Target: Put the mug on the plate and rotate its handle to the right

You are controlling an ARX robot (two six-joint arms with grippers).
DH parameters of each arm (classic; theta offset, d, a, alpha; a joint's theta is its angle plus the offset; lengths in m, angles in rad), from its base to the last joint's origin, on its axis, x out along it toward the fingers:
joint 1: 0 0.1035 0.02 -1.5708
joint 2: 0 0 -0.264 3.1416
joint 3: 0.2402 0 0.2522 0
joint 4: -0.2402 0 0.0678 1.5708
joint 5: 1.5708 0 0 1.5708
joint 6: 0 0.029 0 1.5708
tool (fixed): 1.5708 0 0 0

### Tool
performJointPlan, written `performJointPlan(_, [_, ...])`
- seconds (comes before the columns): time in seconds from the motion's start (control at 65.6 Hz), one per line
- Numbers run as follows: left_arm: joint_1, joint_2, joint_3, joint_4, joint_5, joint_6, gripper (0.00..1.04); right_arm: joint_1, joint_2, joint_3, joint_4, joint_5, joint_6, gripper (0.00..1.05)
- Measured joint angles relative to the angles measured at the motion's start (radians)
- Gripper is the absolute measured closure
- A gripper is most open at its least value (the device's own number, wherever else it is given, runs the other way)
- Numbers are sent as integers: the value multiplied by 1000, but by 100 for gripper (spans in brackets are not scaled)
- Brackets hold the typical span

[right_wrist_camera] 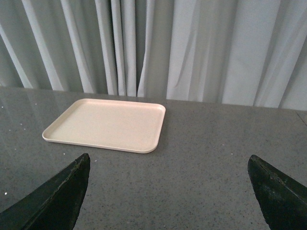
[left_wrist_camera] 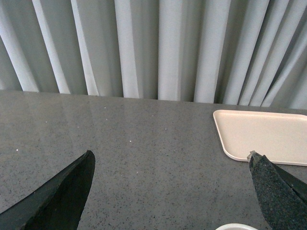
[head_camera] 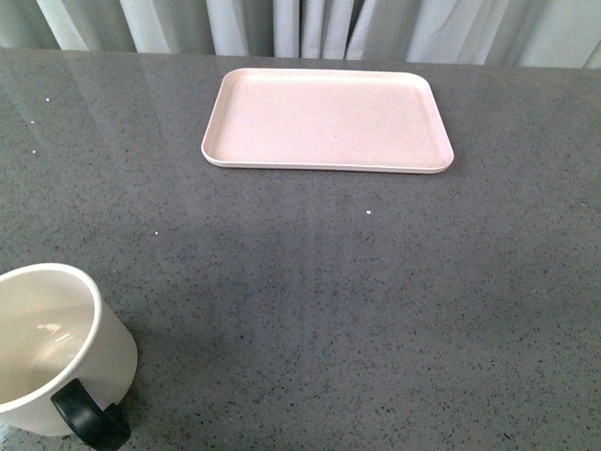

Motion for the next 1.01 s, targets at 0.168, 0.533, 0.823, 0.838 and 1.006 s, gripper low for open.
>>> performJointPlan(0.168, [0,0,0,0,0,0,9,0,0,0,0,0,0,9])
performJointPlan(0.533, [0,0,0,0,0,0,9,0,0,0,0,0,0,9])
performJointPlan(0.823, [-86,487,292,-458,-47,-239,9,0,0,0,0,0,0,9])
performJointPlan(0.838, [-84,531,314,-426,-31,-234,9,0,0,0,0,0,0,9])
performJointPlan(1.006, [-52,814,433,-226,20,-138,9,0,0,0,0,0,0,9])
